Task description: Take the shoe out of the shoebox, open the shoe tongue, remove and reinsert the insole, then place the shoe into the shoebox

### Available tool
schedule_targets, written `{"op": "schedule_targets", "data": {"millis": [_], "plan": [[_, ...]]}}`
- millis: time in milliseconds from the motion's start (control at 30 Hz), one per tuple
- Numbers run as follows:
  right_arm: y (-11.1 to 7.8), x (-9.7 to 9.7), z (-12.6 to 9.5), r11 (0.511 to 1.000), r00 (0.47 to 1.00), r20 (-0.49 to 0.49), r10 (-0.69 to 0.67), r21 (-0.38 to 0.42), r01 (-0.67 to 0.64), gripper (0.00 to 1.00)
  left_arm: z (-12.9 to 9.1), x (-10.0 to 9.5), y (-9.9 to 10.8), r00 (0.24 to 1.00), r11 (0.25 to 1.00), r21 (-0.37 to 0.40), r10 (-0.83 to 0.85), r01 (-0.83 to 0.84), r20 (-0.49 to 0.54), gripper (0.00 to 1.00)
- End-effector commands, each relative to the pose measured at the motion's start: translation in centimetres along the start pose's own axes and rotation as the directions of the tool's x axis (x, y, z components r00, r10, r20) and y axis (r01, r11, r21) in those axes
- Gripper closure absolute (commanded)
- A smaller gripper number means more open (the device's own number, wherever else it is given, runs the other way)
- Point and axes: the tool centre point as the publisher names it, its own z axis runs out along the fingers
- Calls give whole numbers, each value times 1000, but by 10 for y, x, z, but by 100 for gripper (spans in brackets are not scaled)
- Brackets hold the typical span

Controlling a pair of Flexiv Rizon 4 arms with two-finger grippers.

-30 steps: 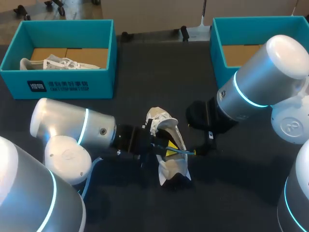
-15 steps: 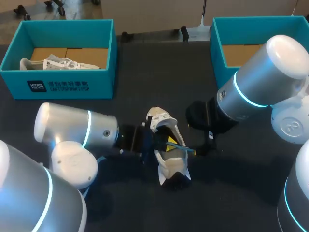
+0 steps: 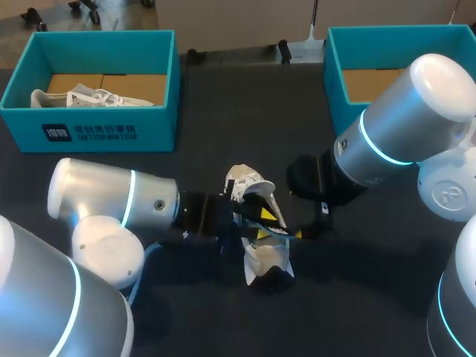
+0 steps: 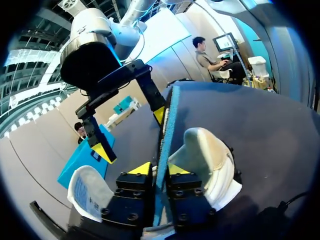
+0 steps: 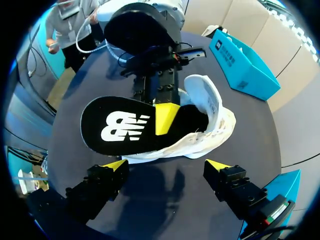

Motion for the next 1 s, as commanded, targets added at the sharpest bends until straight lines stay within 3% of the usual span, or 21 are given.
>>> {"op": "schedule_targets", "data": {"millis": [33,233,500,667,700,733,767,867,1000], "plan": [[-1,1,1,1000,1000,0,-1,-3,1,0,2,5,4,1000,1000,2,4,-4,-7,100],[-1,1,1,1000,1000,0,-1,-3,1,0,9,7,14,1000,1000,-6,24,-24,-14,100],[-1,1,1,1000,1000,0,-1,-3,1,0,12,-4,37,998,997,-39,62,-61,30,100],[-1,1,1,1000,1000,0,-1,-3,1,0,12,-4,37,998,997,-41,60,-59,36,100],[-1,1,1,1000,1000,0,-1,-3,1,0,11,-4,35,998,998,-39,58,-57,37,95],[-1,1,1,1000,1000,0,-1,-3,1,0,10,-4,32,998,998,-27,57,-56,38,69],[-1,1,1,1000,1000,0,-1,-3,1,0,9,-5,28,998,998,-15,55,-54,42,65],[-1,1,1,1000,1000,0,-1,-3,1,0,5,-5,16,998,999,10,50,-50,44,64],[-1,1,1,1000,1000,0,-1,-3,1,0,0,-3,5,998,998,32,47,-48,39,74]]}}
